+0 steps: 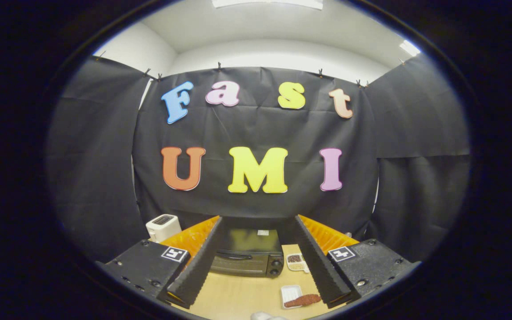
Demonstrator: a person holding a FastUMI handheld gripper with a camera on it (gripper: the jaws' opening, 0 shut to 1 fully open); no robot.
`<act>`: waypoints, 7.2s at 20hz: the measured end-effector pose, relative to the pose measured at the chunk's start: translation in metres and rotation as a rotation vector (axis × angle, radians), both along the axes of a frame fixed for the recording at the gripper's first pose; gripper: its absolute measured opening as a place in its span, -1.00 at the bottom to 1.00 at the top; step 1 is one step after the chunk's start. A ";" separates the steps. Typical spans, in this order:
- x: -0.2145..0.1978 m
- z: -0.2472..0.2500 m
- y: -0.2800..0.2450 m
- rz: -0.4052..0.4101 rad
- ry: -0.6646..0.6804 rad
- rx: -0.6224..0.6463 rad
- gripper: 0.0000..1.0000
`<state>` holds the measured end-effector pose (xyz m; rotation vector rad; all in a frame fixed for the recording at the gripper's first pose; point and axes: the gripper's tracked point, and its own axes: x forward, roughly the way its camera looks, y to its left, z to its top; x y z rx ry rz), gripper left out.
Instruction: Open the toaster oven, put the food inside, and close the toaster oven door.
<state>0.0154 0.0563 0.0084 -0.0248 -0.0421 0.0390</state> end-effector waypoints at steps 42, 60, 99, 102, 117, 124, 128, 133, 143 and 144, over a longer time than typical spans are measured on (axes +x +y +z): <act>0.199 -0.256 0.074 -0.026 0.414 -0.045 1.00; 0.119 -0.328 0.073 0.000 0.565 -0.130 1.00; 0.073 -0.296 -0.110 -0.050 0.579 -0.098 1.00; 0.070 -0.290 -0.173 -0.097 0.591 -0.077 1.00; 0.052 -0.389 -0.199 0.403 1.050 0.316 -0.09; 0.045 -0.380 -0.191 0.472 1.156 0.540 -0.70; 0.041 -0.354 -0.187 0.468 1.100 0.508 -0.70; 0.024 -0.306 -0.145 0.450 0.978 0.560 -0.71; 0.015 -0.271 -0.012 0.281 0.737 0.889 -0.71; 0.023 -0.269 0.000 0.264 0.711 0.921 -0.71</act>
